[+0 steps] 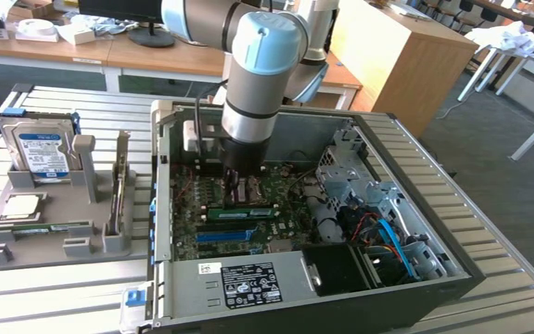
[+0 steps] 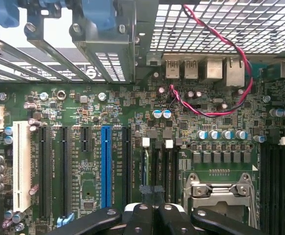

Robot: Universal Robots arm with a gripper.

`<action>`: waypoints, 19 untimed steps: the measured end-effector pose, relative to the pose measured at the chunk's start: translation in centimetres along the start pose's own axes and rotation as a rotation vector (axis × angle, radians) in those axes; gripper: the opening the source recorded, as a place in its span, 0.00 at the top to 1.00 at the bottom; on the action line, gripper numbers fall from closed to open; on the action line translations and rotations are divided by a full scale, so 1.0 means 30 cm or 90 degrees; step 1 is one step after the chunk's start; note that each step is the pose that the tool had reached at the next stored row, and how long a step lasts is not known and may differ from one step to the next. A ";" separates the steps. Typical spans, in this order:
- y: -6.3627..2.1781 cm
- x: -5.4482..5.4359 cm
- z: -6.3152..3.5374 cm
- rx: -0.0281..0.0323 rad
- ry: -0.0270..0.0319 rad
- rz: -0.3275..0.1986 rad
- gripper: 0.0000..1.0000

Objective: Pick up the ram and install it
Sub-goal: 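Press down the ram until it locks into place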

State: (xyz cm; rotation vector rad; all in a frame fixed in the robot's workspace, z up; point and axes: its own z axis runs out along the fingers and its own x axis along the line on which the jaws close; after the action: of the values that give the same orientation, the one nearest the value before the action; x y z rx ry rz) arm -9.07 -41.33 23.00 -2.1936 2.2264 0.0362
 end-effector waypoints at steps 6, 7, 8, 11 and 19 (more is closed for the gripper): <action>0.000 0.000 0.002 0.0000 0.0000 0.000 0.90; 0.000 0.000 0.003 0.0001 -0.0001 0.000 0.90; 0.000 0.000 0.004 0.0002 -0.0003 0.000 0.90; 0.000 0.000 0.007 0.0000 0.0000 0.000 0.90; 0.000 0.000 0.011 0.0001 -0.0002 0.000 0.90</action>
State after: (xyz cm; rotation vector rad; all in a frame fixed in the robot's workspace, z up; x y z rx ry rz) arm -9.07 -41.32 22.68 -2.1933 2.2262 0.0363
